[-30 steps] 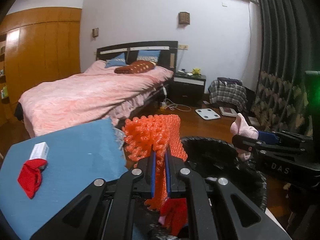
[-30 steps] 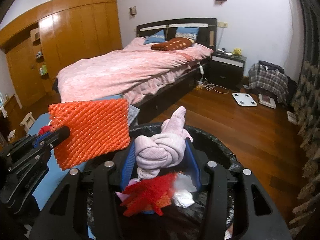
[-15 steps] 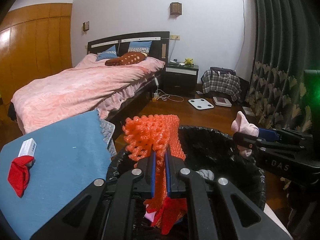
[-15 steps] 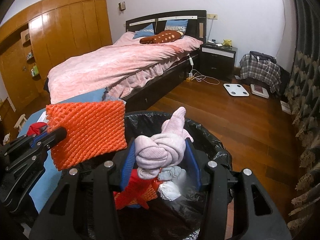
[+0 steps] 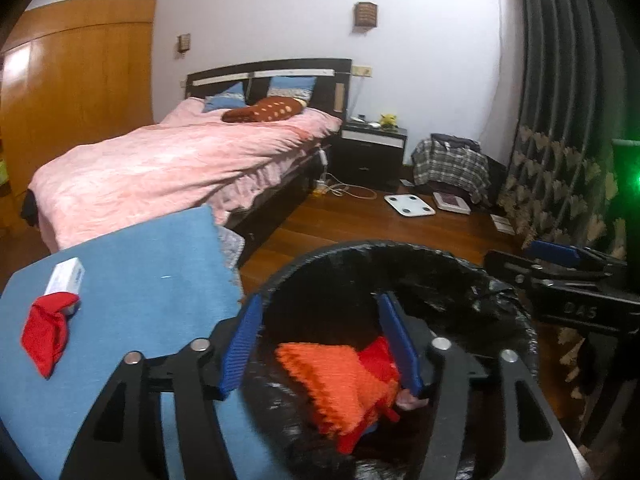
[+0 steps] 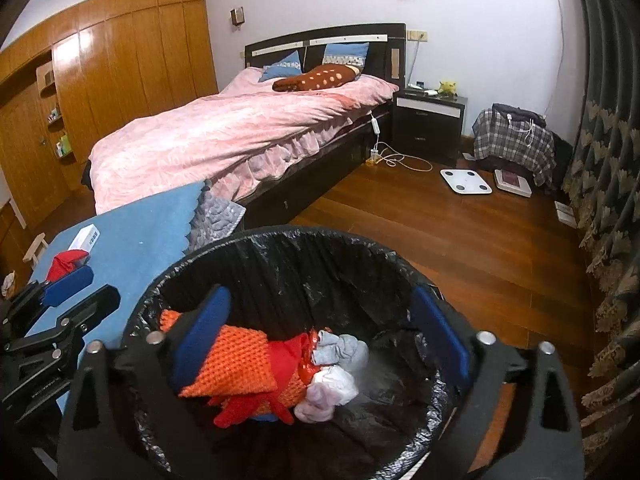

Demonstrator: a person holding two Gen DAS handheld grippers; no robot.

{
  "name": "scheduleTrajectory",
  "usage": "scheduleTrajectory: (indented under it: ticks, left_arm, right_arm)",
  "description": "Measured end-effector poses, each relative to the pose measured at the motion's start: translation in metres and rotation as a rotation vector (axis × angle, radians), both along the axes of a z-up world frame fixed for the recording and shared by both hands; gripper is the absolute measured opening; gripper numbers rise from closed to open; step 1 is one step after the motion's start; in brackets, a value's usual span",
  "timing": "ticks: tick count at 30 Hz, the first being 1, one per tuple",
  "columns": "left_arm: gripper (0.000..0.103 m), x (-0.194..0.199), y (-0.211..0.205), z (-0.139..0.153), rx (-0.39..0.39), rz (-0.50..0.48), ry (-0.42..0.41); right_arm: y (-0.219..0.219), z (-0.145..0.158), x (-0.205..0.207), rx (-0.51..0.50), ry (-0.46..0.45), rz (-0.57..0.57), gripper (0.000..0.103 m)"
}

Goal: Collect trash
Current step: 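Open both grippers to drop the orange mesh sleeve and pink sock into the bin, then move the left gripper to the table and grasp the red sock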

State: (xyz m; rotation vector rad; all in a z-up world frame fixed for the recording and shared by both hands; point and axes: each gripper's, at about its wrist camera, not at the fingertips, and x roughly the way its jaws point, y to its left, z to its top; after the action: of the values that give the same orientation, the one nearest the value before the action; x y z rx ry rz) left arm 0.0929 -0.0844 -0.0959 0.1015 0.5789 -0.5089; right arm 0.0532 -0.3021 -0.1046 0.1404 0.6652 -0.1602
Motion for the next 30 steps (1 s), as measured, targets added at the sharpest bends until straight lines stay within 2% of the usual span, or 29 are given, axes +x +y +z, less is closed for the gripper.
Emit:
scheduleTrajectory:
  ticks: [6,12,21,30]
  left_arm:
    - [0.084,0.005,0.038,0.007,-0.015,0.101,-0.037]
    - [0.095,0.016,0.081,0.014,-0.007,0.222,-0.07]
    - [0.096,0.033,0.157,0.01,0.021,0.393,-0.077]
    - [0.097,0.065,0.229,-0.011,0.054,0.55,-0.055]
  right_arm:
    - [0.018,0.011,0.008,0.011,-0.038,0.026,0.096]
    - [0.052,0.018,0.027,0.018,-0.064,0.084,0.098]
    - [0.126,0.017,0.068,0.026,-0.06,0.218,0.098]
    - [0.192,0.003,0.113,0.022,-0.041,0.321,0.098]
